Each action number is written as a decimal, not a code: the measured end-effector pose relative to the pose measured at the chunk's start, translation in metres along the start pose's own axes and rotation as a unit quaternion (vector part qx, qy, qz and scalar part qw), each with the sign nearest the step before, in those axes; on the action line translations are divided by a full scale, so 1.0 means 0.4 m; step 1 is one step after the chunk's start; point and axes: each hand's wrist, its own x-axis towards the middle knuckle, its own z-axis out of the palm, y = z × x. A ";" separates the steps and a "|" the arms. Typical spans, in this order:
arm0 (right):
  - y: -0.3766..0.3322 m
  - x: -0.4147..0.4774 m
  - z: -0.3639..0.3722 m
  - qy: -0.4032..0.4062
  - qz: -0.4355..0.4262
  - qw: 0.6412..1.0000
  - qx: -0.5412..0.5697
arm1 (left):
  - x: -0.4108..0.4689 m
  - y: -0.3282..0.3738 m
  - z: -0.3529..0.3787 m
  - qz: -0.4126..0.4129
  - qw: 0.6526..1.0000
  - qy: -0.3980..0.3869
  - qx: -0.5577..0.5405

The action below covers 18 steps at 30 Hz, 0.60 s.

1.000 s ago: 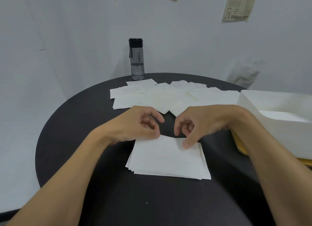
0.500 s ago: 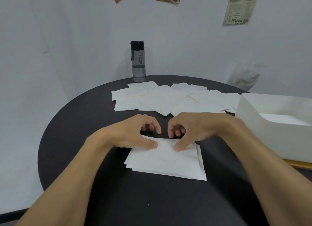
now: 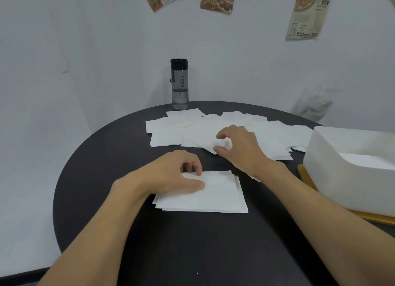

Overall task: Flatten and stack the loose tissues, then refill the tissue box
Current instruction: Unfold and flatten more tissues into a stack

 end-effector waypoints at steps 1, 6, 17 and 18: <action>0.005 0.008 0.010 0.001 0.006 1.000 -0.003 | 0.002 -0.002 0.000 0.001 1.000 0.003 0.000; 0.019 0.016 0.037 -0.024 0.024 0.999 0.005 | 0.010 -0.011 0.001 0.002 1.000 0.001 0.006; 0.016 0.015 0.040 0.001 0.024 1.000 0.004 | 0.010 -0.012 0.003 0.004 1.000 -0.004 0.010; 0.016 0.016 0.040 0.005 0.028 1.000 0.007 | 0.010 -0.012 0.004 0.004 1.000 -0.005 0.009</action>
